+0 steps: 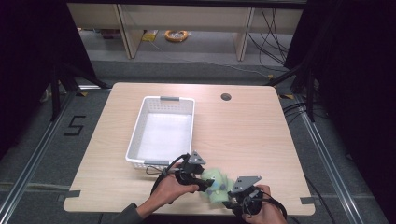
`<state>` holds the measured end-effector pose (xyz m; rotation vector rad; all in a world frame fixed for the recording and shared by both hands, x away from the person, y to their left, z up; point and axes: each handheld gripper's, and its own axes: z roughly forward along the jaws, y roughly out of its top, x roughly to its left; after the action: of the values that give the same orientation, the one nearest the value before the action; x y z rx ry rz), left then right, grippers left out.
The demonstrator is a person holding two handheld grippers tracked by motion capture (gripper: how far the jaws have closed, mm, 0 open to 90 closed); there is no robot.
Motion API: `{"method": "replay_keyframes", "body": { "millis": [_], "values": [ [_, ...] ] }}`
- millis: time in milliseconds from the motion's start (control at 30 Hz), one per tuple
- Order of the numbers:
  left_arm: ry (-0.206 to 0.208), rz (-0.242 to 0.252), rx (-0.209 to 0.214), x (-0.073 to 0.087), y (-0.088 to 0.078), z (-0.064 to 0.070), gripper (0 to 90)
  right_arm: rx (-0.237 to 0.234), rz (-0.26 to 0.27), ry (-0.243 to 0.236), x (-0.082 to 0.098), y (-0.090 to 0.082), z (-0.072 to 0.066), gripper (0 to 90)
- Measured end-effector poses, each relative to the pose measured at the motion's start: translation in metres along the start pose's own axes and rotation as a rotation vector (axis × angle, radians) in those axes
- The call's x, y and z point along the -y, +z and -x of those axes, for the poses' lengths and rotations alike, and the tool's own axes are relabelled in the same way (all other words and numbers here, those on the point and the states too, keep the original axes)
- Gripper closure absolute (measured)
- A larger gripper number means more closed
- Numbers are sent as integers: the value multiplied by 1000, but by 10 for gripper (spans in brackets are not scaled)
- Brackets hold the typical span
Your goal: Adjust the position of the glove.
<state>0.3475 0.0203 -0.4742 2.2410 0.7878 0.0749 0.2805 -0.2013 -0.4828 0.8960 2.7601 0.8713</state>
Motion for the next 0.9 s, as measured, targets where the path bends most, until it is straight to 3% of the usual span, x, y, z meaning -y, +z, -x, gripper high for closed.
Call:
{"method": "replay_keyframes", "body": {
  "millis": [33, 100, 167, 200, 233, 267, 300, 433, 533, 567, 600, 633, 733, 767, 833, 900],
  "values": [
    [-29, 7, 8, 1, 2, 4, 418, -5, 5, -36, 0, 0, 4, 636],
    [-11, -6, -1, 1, 2, 3, 438, -8, 1, -31, 1, 0, 4, 672],
    [-25, -8, 3, 3, 3, 4, 490, -30, 10, -23, 2, 1, 4, 721],
    [2, -5, -5, 4, 4, 2, 490, -30, 10, -23, 2, 1, 4, 721],
    [28, -31, -12, 5, 3, 0, 549, -24, 27, -75, 3, 4, 10, 793],
    [4, -8, -9, 6, 5, 2, 549, -24, 27, -75, 3, 4, 10, 793],
    [18, -8, -7, 8, 4, 2, 602, -48, 16, -36, 4, 3, 9, 829],
    [32, 12, -29, 8, 1, 6, 742, -51, 13, -15, 4, 2, 7, 853],
    [53, 19, -26, 7, -1, 6, 776, -51, 23, -27, 3, -2, 8, 859],
    [53, 22, -16, 7, -3, 6, 785, -52, 26, -7, 3, -3, 7, 860],
    [29, 37, 6, 8, -4, 7, 793, -47, 35, -23, 2, -6, 8, 863],
    [-3, 57, -5, 7, -12, 9, 799, -32, 51, -39, 1, -11, 11, 866],
    [-10, 84, 19, 8, -18, 11, 800, -24, 51, -39, 0, -18, 14, 868],
    [-40, 111, 46, 10, -24, 15, 800, -16, 72, -31, -1, -22, 18, 869],
    [-38, 139, 56, 14, -28, 19, 800, -12, 73, -22, -3, -28, 25, 871],
    [-54, 138, 64, 16, -31, 22, 800, -7, 79, -19, -4, -29, 29, 871]
  ]
}}
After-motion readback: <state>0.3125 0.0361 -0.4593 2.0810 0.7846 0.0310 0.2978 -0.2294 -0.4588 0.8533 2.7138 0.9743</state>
